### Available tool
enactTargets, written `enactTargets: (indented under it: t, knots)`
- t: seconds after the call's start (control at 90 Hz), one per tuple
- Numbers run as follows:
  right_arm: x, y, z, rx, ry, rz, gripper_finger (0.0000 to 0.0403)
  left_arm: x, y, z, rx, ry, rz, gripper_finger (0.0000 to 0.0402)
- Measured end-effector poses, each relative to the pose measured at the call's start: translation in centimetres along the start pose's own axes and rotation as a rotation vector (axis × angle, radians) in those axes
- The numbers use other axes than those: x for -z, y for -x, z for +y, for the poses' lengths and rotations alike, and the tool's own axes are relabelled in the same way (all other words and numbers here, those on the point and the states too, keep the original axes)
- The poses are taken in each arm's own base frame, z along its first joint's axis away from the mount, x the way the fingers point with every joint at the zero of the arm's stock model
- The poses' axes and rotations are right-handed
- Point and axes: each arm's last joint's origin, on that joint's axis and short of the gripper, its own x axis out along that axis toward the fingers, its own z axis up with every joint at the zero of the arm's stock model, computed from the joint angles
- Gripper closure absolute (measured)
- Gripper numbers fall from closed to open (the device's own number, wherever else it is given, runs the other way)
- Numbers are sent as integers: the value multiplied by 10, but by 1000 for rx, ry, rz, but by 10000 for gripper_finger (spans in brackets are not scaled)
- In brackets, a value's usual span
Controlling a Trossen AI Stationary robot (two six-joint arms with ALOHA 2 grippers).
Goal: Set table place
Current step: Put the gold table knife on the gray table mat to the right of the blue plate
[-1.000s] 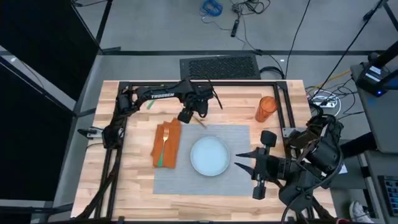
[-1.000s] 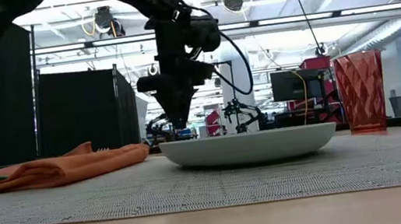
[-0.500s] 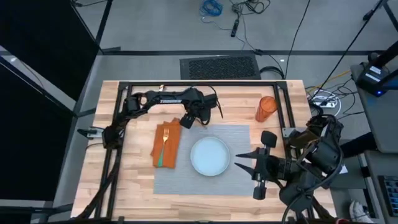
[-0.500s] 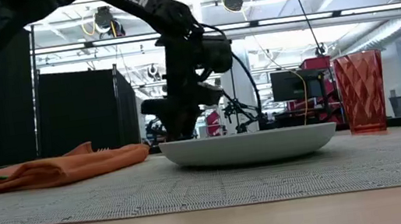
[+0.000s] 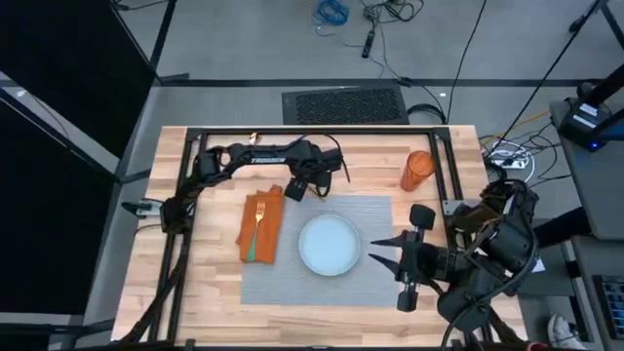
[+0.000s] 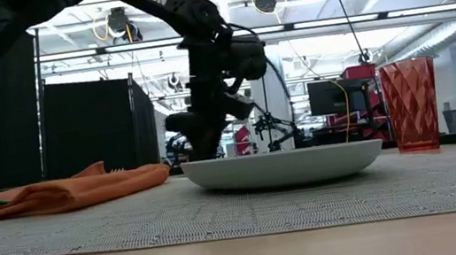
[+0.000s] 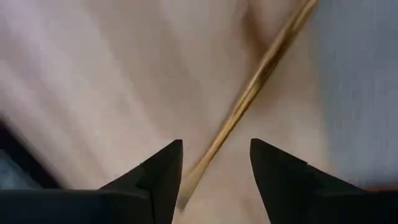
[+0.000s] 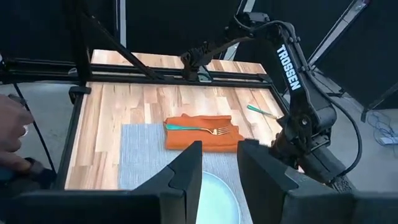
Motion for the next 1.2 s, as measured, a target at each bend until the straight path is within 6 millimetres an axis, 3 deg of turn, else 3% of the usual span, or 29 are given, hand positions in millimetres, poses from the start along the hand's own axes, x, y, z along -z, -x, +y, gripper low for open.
enactTargets:
  t: [0.122,0.222,0.633,0.989,1.2]
  knots:
    - [0,0,0,0,-1,0,316,-11,16,5,-6,10,-135,228]
    - [0,-1,1,1,-3,1,316,-12,21,5,-5,-22,-148,228]
    - [4,-6,8,13,35,22,316,-13,20,7,69,21,-223,228]
    - [8,1,12,-1,29,24,316,3,2,9,110,28,-149,228]
    - [8,1,11,12,30,14,316,1,3,8,116,0,-168,236]
